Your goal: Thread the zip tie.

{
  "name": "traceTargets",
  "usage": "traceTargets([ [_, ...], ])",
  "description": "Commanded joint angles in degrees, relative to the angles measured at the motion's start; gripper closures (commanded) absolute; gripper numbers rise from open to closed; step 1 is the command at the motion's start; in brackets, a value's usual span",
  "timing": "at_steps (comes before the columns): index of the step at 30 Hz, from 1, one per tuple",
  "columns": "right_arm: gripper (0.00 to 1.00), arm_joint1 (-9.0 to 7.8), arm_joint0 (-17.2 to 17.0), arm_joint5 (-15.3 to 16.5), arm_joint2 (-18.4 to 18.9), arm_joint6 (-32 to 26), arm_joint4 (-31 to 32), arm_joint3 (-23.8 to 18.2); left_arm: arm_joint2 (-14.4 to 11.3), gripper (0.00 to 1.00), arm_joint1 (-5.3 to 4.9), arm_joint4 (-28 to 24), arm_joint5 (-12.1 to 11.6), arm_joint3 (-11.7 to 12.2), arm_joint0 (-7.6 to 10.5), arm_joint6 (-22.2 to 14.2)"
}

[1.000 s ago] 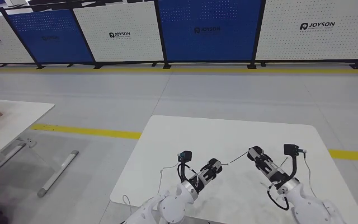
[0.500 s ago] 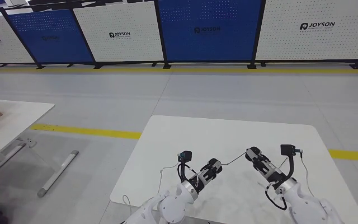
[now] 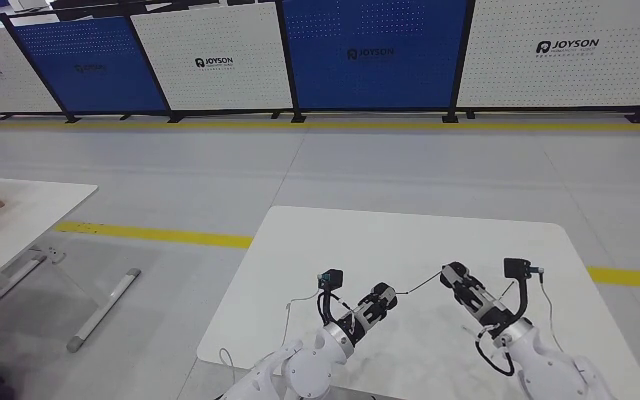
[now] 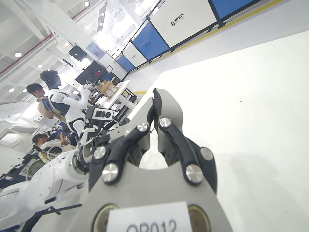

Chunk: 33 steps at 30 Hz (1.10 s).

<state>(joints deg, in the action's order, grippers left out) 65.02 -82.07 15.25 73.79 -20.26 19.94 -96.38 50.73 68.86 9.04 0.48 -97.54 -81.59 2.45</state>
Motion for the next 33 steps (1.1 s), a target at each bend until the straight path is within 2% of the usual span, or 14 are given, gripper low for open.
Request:
traceTargets([
  [1,1.00,0.03,0.05,-0.14,-0.09,-0.08,0.08,0.01,0.00,1.00,0.00,0.00,0.00,0.00,0.00,0.00],
  [33,1.00,0.22,-0.91,0.03,0.66,0.09,0.65,-1.33,0.00,1.00,0.00,0.00,0.00,0.00,0.00,0.00],
])
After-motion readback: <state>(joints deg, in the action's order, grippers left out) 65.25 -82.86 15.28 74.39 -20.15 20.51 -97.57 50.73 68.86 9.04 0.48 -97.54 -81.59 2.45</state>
